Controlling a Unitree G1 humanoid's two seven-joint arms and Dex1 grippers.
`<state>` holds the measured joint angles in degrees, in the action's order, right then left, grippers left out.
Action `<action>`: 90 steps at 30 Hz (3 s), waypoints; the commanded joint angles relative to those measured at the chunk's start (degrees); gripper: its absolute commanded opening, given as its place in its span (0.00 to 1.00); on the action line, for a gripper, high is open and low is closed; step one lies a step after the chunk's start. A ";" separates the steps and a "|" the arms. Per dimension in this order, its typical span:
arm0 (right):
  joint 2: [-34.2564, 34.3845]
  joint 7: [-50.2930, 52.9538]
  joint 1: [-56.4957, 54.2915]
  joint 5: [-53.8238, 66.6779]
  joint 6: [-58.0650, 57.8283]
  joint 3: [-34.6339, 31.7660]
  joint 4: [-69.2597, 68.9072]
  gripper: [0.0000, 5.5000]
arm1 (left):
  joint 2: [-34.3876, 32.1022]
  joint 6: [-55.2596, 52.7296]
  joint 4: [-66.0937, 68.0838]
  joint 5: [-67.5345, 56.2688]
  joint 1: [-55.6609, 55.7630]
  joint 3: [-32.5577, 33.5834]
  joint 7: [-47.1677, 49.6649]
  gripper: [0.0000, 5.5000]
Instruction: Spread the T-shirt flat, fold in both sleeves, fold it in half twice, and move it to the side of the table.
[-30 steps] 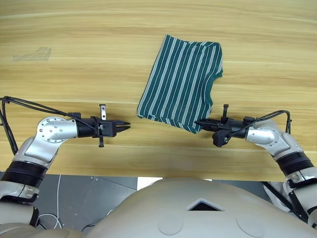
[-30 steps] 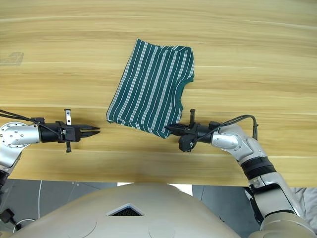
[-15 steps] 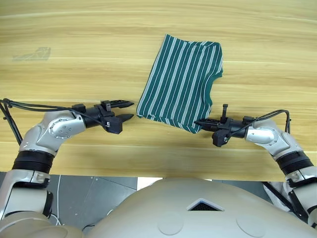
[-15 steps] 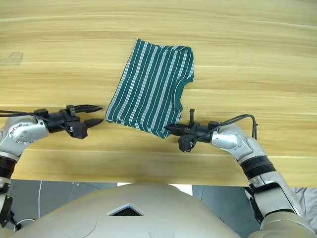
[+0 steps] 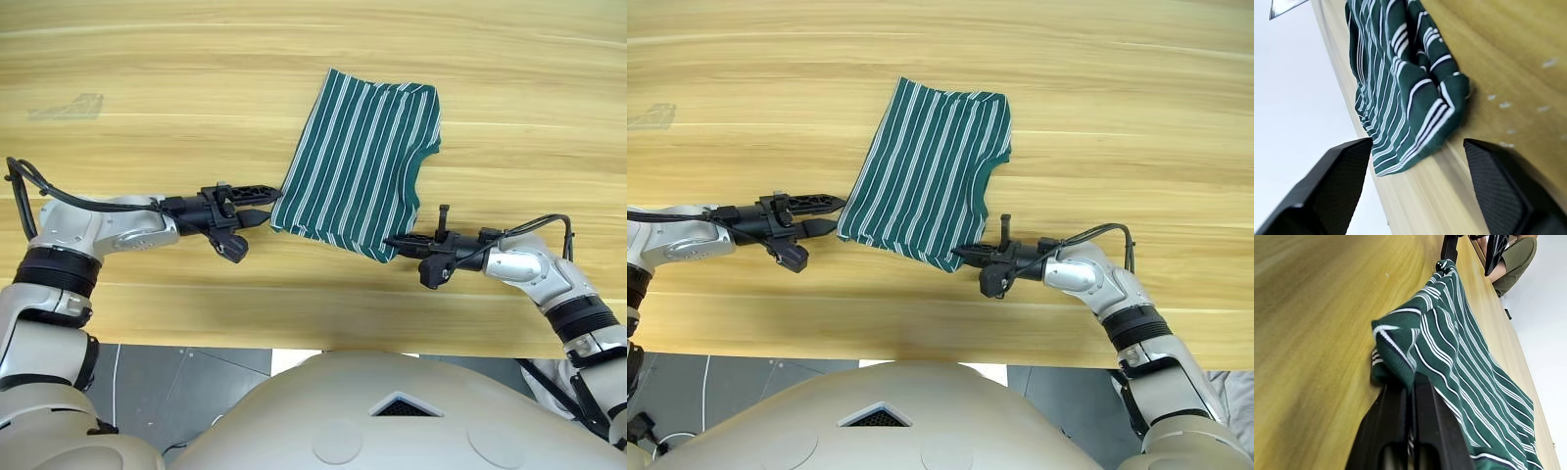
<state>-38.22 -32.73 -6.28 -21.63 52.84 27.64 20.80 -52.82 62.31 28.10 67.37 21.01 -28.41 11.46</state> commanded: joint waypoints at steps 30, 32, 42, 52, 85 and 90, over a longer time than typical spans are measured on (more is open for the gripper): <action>-2.99 -22.76 3.21 35.07 -25.22 -1.16 -12.08 0.00 | -17.51 -19.24 -23.06 -60.95 -14.34 -11.73 -40.34 0.00; -4.17 -26.59 3.38 43.12 -32.83 -3.84 -15.73 0.00 | -21.41 -25.30 -28.58 -71.64 -18.01 -9.55 -46.69 0.00; -8.15 -34.49 9.60 56.91 -53.05 -14.56 -29.82 0.00 | -32.90 -39.33 -44.04 -99.41 -34.42 6.92 -61.53 0.00; -10.33 -35.22 20.90 58.15 -56.85 -21.56 -43.68 0.00 | -29.84 -43.27 -58.25 -103.84 -57.78 29.26 -66.64 0.00; 19.68 -0.95 -10.96 29.04 -45.09 -23.21 -0.26 0.26 | 21.00 -58.32 -17.80 -71.26 -14.47 21.96 -41.90 0.31; 21.59 -1.14 -9.50 27.54 -42.29 -21.02 -1.05 0.26 | 26.04 -54.44 -10.44 -71.81 -12.86 26.49 -35.62 0.45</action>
<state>-17.43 -33.35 -16.36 7.09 9.62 5.26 20.00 -28.03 6.77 15.21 -4.62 6.93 -3.38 -25.79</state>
